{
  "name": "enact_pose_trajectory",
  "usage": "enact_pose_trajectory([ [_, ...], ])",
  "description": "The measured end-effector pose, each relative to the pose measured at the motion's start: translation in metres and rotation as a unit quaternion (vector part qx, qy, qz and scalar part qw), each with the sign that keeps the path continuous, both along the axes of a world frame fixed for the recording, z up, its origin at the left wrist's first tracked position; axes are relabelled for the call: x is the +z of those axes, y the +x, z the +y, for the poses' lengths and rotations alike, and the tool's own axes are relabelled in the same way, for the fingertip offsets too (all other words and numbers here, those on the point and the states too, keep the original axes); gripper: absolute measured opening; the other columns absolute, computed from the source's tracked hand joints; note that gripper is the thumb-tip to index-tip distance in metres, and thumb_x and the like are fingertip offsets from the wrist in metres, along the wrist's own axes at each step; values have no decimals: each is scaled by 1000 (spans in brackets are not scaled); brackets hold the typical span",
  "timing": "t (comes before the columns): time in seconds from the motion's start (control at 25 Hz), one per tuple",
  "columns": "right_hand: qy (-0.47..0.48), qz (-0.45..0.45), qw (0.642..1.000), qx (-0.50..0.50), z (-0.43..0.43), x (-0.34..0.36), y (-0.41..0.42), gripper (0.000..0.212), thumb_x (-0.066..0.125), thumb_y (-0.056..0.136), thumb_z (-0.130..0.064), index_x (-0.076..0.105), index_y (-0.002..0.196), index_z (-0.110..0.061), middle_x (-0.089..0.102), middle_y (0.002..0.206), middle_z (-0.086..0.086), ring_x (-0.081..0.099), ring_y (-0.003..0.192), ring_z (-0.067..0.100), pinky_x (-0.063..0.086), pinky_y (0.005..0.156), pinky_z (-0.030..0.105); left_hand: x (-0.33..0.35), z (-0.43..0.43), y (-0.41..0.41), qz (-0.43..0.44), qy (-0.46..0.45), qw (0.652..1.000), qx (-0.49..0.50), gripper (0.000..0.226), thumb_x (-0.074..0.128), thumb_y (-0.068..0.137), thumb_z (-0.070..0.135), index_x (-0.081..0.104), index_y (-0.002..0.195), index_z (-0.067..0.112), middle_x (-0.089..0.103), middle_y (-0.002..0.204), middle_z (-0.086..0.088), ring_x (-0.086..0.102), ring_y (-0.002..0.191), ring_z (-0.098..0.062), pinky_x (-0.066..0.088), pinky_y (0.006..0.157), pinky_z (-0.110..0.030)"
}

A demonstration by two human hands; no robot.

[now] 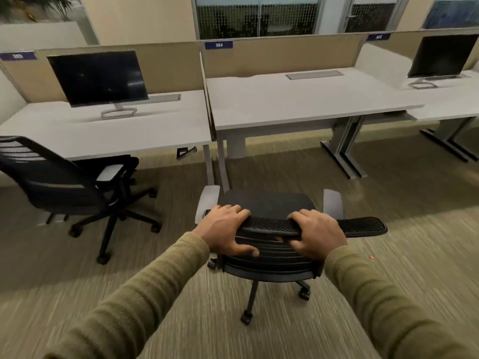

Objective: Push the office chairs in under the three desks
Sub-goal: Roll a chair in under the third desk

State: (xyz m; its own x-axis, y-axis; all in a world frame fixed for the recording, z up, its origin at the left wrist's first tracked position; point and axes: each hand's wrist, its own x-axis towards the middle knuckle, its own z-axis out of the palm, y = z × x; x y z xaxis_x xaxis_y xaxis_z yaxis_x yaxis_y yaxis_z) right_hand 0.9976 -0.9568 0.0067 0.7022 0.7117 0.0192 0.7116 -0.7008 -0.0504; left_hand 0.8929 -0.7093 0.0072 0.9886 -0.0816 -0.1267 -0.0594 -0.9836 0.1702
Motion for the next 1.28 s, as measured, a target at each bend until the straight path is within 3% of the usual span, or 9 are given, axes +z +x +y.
enact_pose_trajectory([
  [0.12, -20, -6, 1000, 3, -4, 2, 69, 52, 60, 73, -55, 58, 120, -34, 63, 107, -10, 58, 96, 16, 49, 87, 35, 6, 10, 56, 15, -26, 1000, -7, 100, 53, 66, 93, 40, 145, 33, 58, 124, 8, 55, 109, -13, 47, 95, -33],
  [0.4, -15, -23, 1000, 12, -8, -1, 233, 51, 50, 62, -52, 63, 108, -35, 64, 98, -11, 60, 91, 17, 48, 83, 33, -8, 2, 194, -31, -35, 998, 47, 84, 57, 72, 84, 49, 138, 33, 63, 122, 8, 58, 107, -13, 49, 92, -33],
  [0.6, -26, -20, 999, 39, 0, -7, 354, 45, 56, 67, -47, 60, 112, -39, 63, 104, -12, 59, 95, 17, 44, 84, 34, -9, -11, 290, -29, -27, 993, 114, 85, 56, 70, 85, 49, 138, 34, 61, 123, 10, 58, 111, -14, 49, 96, -36],
  [0.88, -30, -31, 999, -5, 14, -10, 505, 42, 64, 74, -40, 59, 115, -40, 64, 109, -11, 56, 109, 18, 36, 102, 40, 2, -29, 424, -26, -44, 987, 152, 77, 67, 78, 70, 49, 140, 28, 60, 124, 5, 56, 111, -16, 48, 99, -40],
  [1.04, -38, -17, 999, -23, 33, -10, 578, 44, 66, 76, -31, 58, 119, -39, 63, 115, -8, 53, 116, 19, 27, 113, 45, 0, -20, 495, -34, -33, 986, 163, 77, 66, 78, 72, 51, 138, 26, 62, 122, 5, 58, 108, -17, 50, 95, -39],
  [1.28, -51, -22, 998, -40, 72, -4, 652, 47, 63, 79, -25, 57, 124, -37, 60, 122, -5, 50, 123, 21, 24, 114, 44, -6, 17, 573, -45, -15, 984, 170, 75, 62, 76, 75, 53, 134, 28, 63, 117, 3, 60, 106, -19, 50, 92, -39],
])
